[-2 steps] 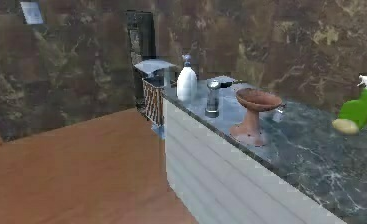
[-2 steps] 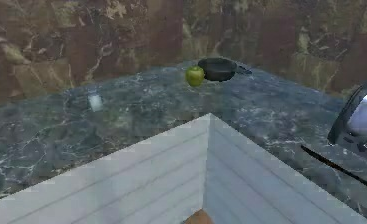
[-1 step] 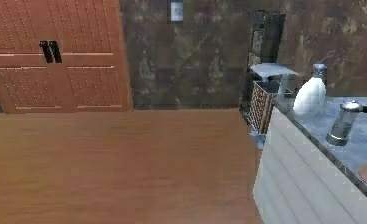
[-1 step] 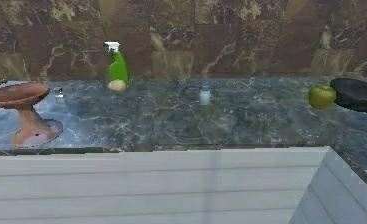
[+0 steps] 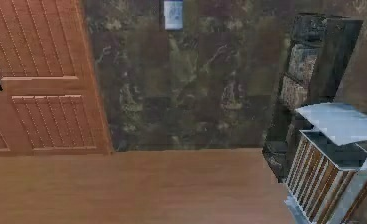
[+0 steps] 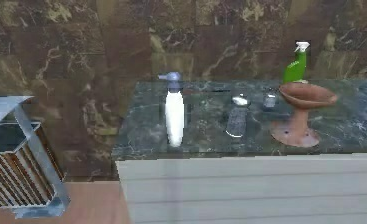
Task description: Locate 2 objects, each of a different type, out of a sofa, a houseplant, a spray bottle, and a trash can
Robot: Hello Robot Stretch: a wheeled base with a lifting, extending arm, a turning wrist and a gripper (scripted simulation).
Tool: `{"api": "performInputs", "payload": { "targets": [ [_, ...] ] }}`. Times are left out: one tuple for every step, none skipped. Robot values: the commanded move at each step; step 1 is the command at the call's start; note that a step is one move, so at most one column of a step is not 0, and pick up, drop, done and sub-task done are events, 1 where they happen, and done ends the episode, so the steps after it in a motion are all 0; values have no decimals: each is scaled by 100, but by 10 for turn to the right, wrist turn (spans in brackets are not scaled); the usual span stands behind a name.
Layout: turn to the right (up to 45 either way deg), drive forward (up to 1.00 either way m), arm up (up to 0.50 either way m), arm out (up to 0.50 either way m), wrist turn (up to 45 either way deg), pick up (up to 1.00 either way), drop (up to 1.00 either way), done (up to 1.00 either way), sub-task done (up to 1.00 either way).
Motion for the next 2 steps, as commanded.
{"api": "performInputs", "payload": {
  "targets": [
    [-390, 0, 0, 0, 0, 0, 0, 0, 0],
    [0, 5, 0, 0, 0, 0, 0, 0, 0]
  ]
}}
